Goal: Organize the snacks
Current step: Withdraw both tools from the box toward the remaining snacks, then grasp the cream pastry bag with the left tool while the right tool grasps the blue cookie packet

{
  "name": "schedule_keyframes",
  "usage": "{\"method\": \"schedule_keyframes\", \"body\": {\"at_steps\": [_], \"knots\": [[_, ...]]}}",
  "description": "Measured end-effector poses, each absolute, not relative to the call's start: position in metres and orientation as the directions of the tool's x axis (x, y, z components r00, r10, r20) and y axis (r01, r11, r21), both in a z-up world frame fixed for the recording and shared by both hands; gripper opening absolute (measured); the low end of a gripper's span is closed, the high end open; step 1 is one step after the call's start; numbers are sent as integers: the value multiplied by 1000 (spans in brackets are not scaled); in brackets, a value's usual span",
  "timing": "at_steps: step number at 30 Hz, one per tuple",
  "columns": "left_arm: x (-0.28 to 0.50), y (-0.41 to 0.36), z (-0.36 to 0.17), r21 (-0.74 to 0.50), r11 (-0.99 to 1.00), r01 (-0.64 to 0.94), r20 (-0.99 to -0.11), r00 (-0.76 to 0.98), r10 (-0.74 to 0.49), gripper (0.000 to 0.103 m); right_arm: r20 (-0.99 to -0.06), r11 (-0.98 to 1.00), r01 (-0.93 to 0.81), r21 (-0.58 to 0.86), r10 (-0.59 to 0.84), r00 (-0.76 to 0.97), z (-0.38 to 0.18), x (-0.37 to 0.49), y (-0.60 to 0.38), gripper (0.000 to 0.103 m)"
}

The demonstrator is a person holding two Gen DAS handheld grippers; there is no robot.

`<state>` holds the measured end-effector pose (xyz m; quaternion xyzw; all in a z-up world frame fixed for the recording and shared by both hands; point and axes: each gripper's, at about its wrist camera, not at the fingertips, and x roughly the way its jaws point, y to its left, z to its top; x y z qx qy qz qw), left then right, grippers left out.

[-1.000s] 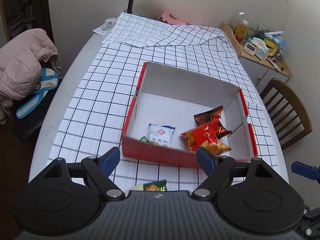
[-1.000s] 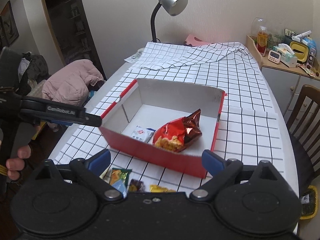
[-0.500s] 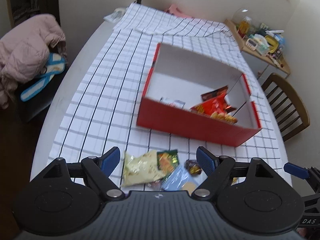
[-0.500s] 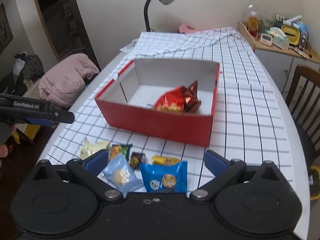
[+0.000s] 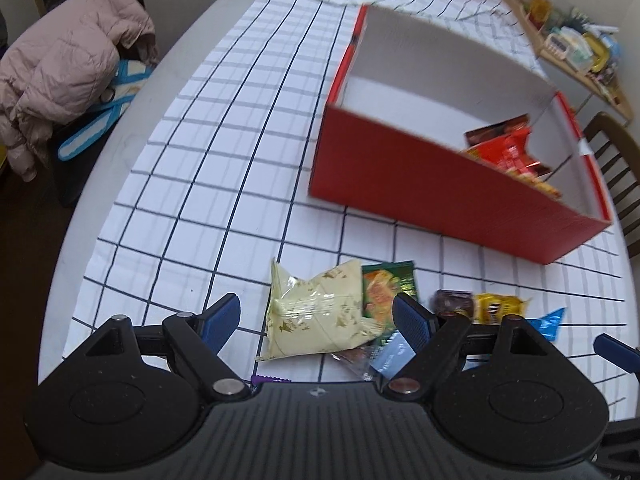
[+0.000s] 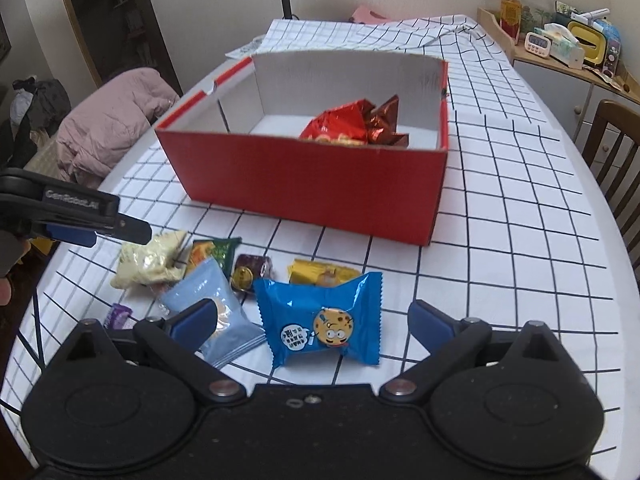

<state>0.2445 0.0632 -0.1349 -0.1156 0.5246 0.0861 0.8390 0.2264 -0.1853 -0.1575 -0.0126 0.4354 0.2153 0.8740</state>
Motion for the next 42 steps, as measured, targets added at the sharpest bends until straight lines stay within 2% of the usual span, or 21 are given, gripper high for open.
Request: {"method": "schedule_keyframes", "body": {"at_steps": [11,16,18,21,23,28,33,37,42], "knots": [[263,63,-169,-58,949,-311,-928,366,63,83,-802,910,-406,86,305,513,-181,241,-166,96],[265,65,-173,-76,942,-326,-931,362,50,82,-809,906,-419,67,295,508,-183,241,-163,85],[266,66,-173,-88,942,-324,-932,361,37,77,-810,907,-416,64,291,510,-183,242,-163,82],[266,65,-173,-100,945,-312,-930,366,22,62,-807,905,-420,66,296,511,-182,241,-163,75],[265,65,-171,-104,945,-311,-930,368,18,59,-805,906,-420,54,289,518,-181,239,-162,71],[259,69,-168,-117,938,-326,-926,378,16,56,-799,904,-421,73,306,518,-176,236,-163,42],[251,76,-162,-133,931,-341,-920,391,11,55,-791,905,-420,63,302,533,-174,229,-165,29],[244,77,-155,-142,932,-335,-914,406,6,54,-779,904,-418,89,325,537,-169,223,-169,22],[234,78,-148,-156,936,-317,-909,418,-10,54,-773,898,-420,134,360,523,-164,213,-179,21]]}}
